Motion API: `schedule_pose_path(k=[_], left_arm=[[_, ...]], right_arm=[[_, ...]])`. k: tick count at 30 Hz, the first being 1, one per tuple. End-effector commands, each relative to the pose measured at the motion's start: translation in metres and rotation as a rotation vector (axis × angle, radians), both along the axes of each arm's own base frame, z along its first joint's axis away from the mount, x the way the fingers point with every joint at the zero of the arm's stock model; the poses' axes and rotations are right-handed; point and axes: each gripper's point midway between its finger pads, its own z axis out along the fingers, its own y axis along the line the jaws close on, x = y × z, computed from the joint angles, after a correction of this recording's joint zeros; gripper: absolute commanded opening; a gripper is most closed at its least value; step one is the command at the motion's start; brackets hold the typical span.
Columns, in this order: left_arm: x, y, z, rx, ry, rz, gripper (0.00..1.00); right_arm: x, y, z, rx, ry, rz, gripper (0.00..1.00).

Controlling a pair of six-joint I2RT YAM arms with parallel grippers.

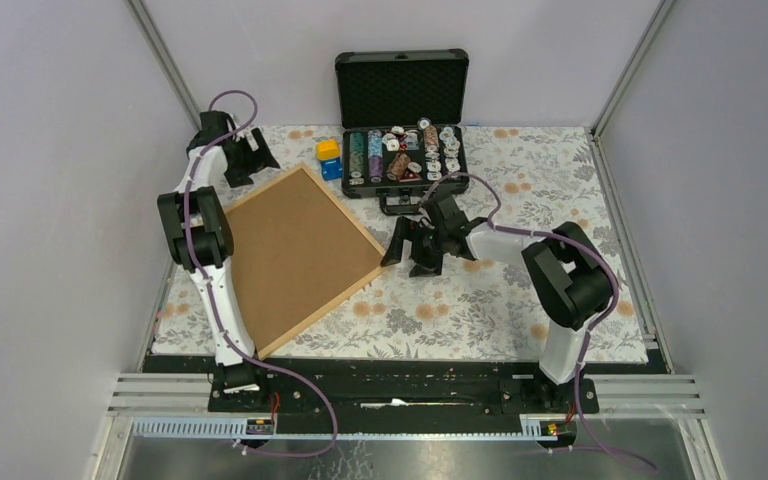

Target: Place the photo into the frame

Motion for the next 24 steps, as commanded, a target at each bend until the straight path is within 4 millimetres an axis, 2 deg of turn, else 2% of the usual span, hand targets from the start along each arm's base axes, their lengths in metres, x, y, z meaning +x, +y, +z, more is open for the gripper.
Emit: schedule_pose_path(k=[1, 3, 6, 14, 20, 24], left_arm=[[0.027, 0.011, 0.011, 0.065, -0.087, -0.051, 0.99], [0.03, 0.012, 0.008, 0.076, -0.092, -0.064, 0.99], [0.021, 0.011, -0.003, 0.058, -0.048, -0.052, 0.99], [-0.021, -0.006, -0.031, -0.032, 0.077, -0.022, 0.99], [-0.057, -0.019, -0.047, -0.103, 0.201, 0.017, 0.99], [-0.081, -0.031, -0.05, -0.152, 0.239, 0.028, 0.99]], right_arm=[[-0.042, 0.027, -0.004, 0.111, 0.142, 0.029, 1.0], [-0.045, 0.038, -0.003, 0.133, 0.153, 0.03, 1.0], [-0.045, 0.046, -0.007, 0.148, 0.193, -0.001, 1.0], [-0.036, 0.062, -0.016, 0.216, 0.322, -0.154, 0.96], [-0.004, 0.077, -0.007, 0.268, 0.278, -0.184, 0.94], [0.023, 0.062, -0.011, 0.225, 0.23, -0.203, 0.93]])
